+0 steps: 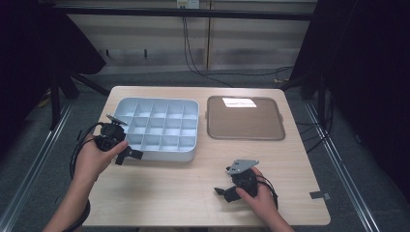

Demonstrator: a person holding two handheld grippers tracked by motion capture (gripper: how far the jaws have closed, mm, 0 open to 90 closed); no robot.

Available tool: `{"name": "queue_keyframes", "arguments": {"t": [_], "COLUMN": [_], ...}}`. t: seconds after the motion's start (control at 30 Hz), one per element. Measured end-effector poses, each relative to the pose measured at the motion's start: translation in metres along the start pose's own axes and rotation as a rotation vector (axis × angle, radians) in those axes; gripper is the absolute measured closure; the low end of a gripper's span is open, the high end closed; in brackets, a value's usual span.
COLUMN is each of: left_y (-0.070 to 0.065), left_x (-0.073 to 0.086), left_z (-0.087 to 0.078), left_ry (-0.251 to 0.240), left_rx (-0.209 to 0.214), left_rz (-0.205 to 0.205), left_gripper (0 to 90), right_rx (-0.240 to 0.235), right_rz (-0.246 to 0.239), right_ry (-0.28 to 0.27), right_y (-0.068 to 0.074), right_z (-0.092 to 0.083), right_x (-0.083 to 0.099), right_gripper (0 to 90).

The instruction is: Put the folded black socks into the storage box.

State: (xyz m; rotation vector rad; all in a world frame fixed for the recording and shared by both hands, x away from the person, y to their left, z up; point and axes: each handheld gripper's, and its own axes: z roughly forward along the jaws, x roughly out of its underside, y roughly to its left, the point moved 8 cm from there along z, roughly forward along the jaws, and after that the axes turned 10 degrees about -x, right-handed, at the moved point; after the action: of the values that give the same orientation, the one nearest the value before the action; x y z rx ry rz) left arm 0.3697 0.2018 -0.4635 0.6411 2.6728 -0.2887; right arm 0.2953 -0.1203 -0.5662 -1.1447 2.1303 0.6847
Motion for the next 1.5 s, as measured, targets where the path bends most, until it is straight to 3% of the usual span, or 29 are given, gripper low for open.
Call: {"name": "queue_keyframes", "arguments": {"t": [0.43, 0.63, 0.8, 0.93, 1.0, 1.5], "left_y": [-0.012, -0.019, -0.025, -0.028, -0.031, -0.040], "left_x": [0.014, 0.019, 0.024, 0.029, 0.031, 0.052], "left_z": [0.009, 0.014, 0.020, 0.025, 0.028, 0.055], "left_ry": [-0.021, -0.039, -0.043, -0.038, -0.043, -0.036], "left_rx": [0.024, 0.038, 0.057, 0.069, 0.070, 0.103], "left_rz": [0.043, 0.031, 0.056, 0.077, 0.065, 0.096], "left_gripper": [24.0, 24.0, 24.0, 24.0, 24.0, 24.1], "right_rx": [0.000, 0.000, -0.001, 0.000, 0.000, -0.001], "right_rz": [-0.001, -0.001, 0.001, -0.001, 0.001, 0.002], "right_ry": [-0.001, -0.001, 0.000, 0.000, 0.000, 0.000], "right_y": [0.000, 0.000, 0.000, 0.000, 0.000, 0.000], "right_z": [0.000, 0.000, 0.000, 0.000, 0.000, 0.000], "right_x": [0.000, 0.000, 0.000, 0.000, 0.000, 0.000], "right_gripper": [12.2, 12.2, 12.2, 12.2, 12.2, 12.2]}}
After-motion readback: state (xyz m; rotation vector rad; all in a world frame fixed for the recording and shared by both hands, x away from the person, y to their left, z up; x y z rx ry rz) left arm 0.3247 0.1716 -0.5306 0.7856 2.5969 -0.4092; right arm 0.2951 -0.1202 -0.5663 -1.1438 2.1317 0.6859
